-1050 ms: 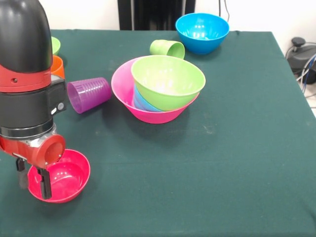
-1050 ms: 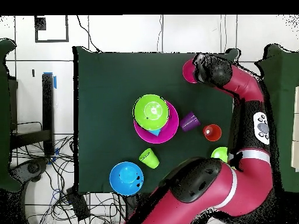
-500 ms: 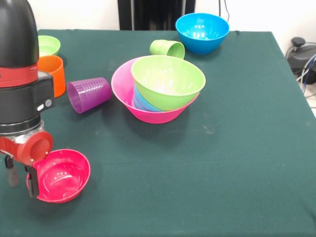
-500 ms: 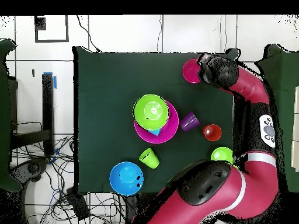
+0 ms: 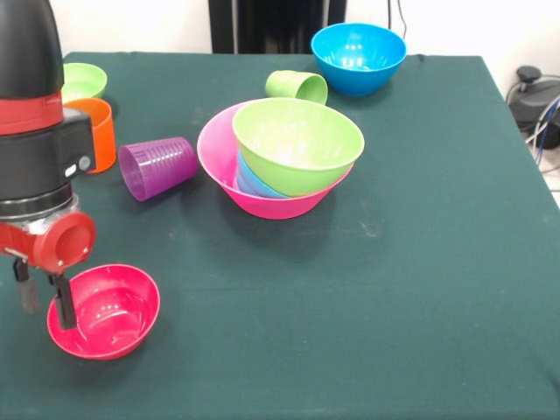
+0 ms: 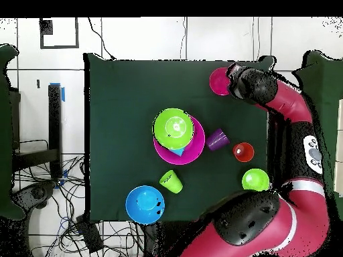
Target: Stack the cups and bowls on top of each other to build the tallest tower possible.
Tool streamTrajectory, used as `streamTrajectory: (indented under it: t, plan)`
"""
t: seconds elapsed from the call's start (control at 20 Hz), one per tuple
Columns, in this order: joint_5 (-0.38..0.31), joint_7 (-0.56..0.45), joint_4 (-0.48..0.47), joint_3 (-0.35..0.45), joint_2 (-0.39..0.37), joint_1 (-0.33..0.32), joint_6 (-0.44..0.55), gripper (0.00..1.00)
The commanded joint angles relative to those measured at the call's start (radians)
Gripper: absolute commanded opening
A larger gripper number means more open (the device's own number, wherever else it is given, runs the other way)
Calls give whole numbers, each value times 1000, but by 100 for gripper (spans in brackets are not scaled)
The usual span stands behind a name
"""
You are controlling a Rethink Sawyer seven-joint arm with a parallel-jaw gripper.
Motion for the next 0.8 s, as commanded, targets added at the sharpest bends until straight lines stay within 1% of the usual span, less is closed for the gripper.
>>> streamTrajectory:
  t: [0.05, 0.2, 0.35, 0.55, 0.7, 0.8]
  plan:
    - [-114, -472, 183, 144, -57, -32, 156, 100]
    - [-134, -508, 216, 171, -74, -52, 167, 100]
    - [-149, -519, 241, 188, -87, -65, 170, 100]
    - [-164, -545, 239, 206, -84, -74, 189, 100]
    - [-189, -581, 188, 218, -33, -75, 181, 100]
    - [-211, -595, 153, 220, 10, -74, 153, 100]
